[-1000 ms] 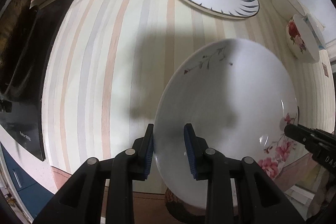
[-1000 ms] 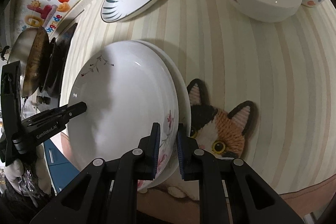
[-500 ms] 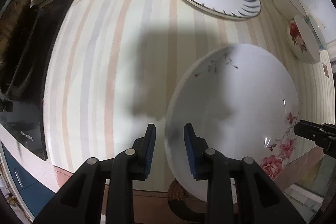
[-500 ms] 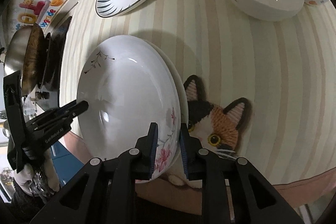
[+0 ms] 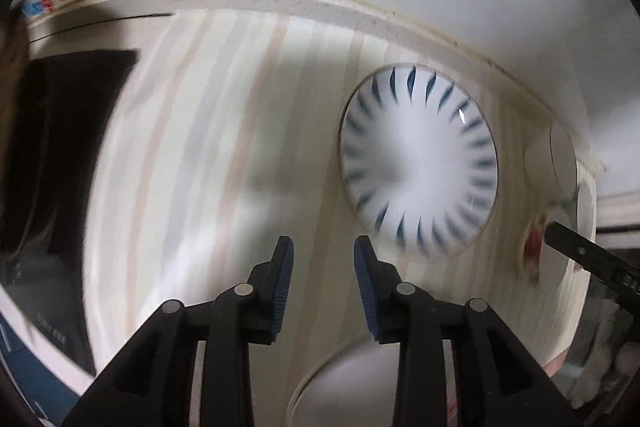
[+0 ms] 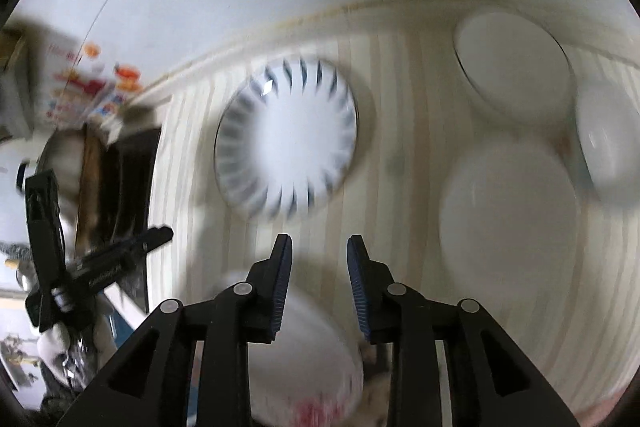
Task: Organize plates and bowls
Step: 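Grasp the rim of the blue-striped plate with both grippers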
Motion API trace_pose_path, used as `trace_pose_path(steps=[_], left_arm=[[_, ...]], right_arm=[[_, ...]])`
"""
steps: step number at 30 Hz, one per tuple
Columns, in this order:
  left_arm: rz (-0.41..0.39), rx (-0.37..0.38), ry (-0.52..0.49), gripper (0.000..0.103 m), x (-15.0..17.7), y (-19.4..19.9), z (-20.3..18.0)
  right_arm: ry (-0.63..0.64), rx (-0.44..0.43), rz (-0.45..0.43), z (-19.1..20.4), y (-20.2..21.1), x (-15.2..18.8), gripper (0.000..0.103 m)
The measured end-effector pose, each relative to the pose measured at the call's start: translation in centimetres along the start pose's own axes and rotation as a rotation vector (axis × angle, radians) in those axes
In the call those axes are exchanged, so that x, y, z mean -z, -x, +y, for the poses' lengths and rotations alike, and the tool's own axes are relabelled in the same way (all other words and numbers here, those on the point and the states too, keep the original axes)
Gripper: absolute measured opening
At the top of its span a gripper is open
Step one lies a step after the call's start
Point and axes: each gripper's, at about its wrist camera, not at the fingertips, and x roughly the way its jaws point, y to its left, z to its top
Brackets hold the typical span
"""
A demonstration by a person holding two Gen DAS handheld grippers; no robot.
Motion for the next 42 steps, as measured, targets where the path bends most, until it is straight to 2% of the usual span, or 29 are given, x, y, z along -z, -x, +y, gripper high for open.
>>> trace_pose_path(steps=[5, 8, 13, 15, 17, 19, 27, 35, 42], left_arm=[[0.034, -0.022, -0.018, 0.029, -4.3, -3.1, -0.9], [0.067, -0.044, -0.037, 0.029, -6.1, -5.3, -1.3], [0.095, -0.050, -0.076, 0.029, -7.2, -7.7, -1.9], [0.088, -0.021, -0.087, 0.021, -7.2, -7.9, -2.1], [0.079, -0.030, -0.102, 0.019, -7.2, -7.8, -2.5], [0.079, -0.035, -0.096, 0.019, -7.3, -7.9, -2.5], [0.070, -0.051, -0.109, 0.019, -7.6, -6.9, -3.7], [0.033, -0.042, -0.139, 0.019, -7.2, -3.4, -4.7], [-0.010, -0.031, -0.167, 0.019, -4.0, -0.4, -5.2]], right_arm=[[0.009, 0.055, 0.047, -0.5, -4.7, -5.6, 0.031], [0.028, 0.084, 0.072, -0.8, -7.0, -7.2, 0.031], [0.031, 0.123, 0.103, -1.4, -9.5, -8.6, 0.031], [0.031, 0.141, 0.109, -1.7, -10.2, -8.8, 0.027], [0.028, 0.129, 0.117, -1.9, -10.8, -8.8, 0.013], [0.032, 0.124, 0.112, -1.7, -11.0, -8.8, 0.012], [0.053, 0.130, 0.117, -0.8, -10.4, -7.6, 0.012], [0.066, 0.110, 0.091, 0.1, -6.5, -6.2, 0.012], [0.092, 0.106, 0.059, 1.6, -2.3, -3.0, 0.012]])
